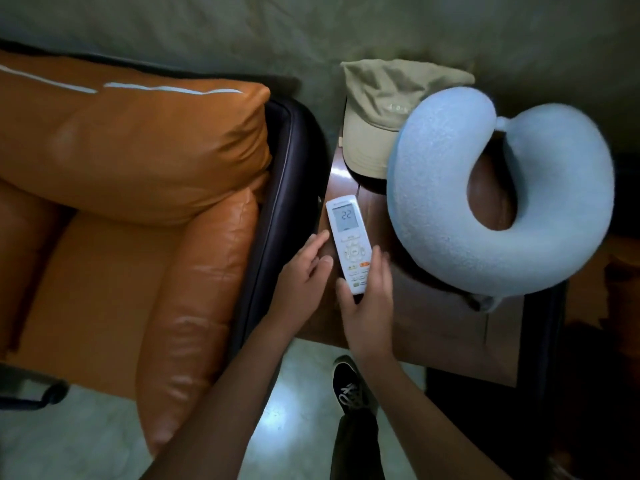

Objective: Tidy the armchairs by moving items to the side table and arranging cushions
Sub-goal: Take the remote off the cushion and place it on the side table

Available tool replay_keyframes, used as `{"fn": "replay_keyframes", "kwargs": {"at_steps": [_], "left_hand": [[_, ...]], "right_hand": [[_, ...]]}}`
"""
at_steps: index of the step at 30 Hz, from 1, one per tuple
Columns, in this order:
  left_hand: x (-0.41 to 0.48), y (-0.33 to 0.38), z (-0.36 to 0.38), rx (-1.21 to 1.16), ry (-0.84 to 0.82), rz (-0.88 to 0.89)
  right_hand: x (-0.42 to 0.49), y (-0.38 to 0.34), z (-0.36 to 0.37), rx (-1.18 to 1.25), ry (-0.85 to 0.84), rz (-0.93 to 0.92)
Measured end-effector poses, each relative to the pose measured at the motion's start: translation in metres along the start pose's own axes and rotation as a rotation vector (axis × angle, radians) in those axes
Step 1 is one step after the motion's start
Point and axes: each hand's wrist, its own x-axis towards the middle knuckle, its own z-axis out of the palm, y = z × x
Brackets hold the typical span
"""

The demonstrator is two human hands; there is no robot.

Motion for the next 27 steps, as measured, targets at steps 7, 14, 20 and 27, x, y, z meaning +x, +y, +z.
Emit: {"fn": "replay_keyframes", "kwargs": {"at_steps": [7,14,20,27], "left_hand": [[-0.006,-0.01,-0.015,-0.021,-0.177,0.076],[-0.013,-0.021,-0.018,0.253,-0.306,0.131],[-0.004,-0.017,-0.011,0.189,-0.22,0.12],[0.001,-0.019,-0.013,0.189,-0.215,0.12]], "right_hand": [[0.011,0.02,-0.027,-0.129,-0.197,-0.12],[0.025,0.043,-0.058,-0.172,-0.276,-0.233],[0.026,0.041,-0.048,-0.14,-0.204,-0.234],[0.028,0.028,-0.041,-0.15,-0.118,-0.207]]}}
